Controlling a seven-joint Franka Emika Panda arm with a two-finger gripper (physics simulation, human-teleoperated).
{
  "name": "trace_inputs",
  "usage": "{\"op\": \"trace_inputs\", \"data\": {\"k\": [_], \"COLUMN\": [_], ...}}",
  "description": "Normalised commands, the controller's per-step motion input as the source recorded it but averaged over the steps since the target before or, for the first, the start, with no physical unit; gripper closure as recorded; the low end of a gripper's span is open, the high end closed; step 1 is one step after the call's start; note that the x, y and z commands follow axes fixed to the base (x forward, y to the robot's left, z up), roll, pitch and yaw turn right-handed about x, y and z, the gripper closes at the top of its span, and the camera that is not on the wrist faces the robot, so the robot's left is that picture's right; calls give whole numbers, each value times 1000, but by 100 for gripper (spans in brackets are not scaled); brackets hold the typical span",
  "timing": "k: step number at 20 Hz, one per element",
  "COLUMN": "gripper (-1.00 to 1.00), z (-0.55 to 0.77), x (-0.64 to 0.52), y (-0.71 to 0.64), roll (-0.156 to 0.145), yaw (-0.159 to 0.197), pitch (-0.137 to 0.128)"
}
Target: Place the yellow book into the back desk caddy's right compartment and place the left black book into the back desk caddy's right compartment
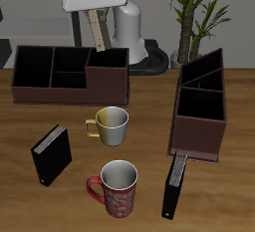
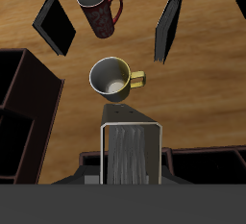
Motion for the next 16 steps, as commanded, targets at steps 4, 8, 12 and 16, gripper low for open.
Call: {"op": "trace_inputs", "data": {"k": [4,8,12,16], "gripper": [100,100,100,100], "z": [162,256,190,64], "x": [-368,-472,-378,-212], "y": [240,102,-10,-71], "roll": [10,-28,-9,-31], "yaw": [45,26,-2,-24], "pitch": [51,34,32,87]}}
